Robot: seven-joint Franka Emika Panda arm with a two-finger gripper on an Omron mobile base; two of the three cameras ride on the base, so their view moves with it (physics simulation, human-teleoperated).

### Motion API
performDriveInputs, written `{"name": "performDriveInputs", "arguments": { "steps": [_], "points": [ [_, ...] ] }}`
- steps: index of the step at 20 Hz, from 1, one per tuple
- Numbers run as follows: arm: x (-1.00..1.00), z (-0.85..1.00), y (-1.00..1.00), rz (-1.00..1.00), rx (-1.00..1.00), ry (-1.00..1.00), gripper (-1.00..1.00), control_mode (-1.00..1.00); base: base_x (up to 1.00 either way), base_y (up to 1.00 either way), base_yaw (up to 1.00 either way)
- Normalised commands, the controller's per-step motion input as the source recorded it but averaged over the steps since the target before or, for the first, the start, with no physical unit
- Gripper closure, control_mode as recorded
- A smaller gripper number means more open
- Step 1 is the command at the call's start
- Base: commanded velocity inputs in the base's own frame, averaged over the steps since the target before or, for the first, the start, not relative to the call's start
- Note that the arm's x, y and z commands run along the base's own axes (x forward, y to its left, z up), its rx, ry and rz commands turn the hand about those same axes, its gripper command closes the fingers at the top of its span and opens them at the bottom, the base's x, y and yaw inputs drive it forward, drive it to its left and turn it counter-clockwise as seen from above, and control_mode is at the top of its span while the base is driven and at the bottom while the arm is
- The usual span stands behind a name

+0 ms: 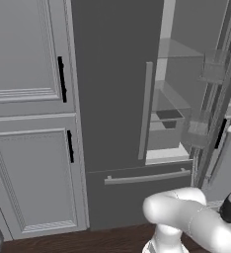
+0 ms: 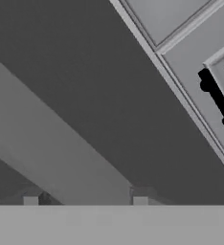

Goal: Take the strawberry from the fridge and place it on top of the pancake, located on the dining counter.

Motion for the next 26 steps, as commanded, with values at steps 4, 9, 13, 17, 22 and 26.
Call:
{"name": "performDriveInputs", "arguments": {
  "steps": [4, 9, 13, 17, 22, 26],
  "points": [
    [-0.01, -0.2, -1.0, 0.0, 0.23, -0.03, 1.0, -1.0, 0.0, 0.0, 0.0],
    [0.0, -0.17, -1.0, 0.0, 0.25, -0.06, 1.0, -1.0, 0.0, 0.0, 0.0],
    [-0.97, 0.54, -0.33, -0.04, 0.16, -0.32, 1.0, -1.0, 0.0, 0.0, 0.0],
    [-1.0, 0.66, 0.4, -0.03, 0.06, -0.46, 1.0, -1.0, 0.0, 0.0, 0.0],
    [-0.98, 0.32, 0.95, -0.13, -0.07, -0.42, 1.0, -1.0, 0.0, 0.0, 0.0],
    [-0.42, 0.37, 1.0, -0.18, -0.26, -0.15, 1.0, -1.0, 0.0, 0.0, 0.0]
  ]
}}
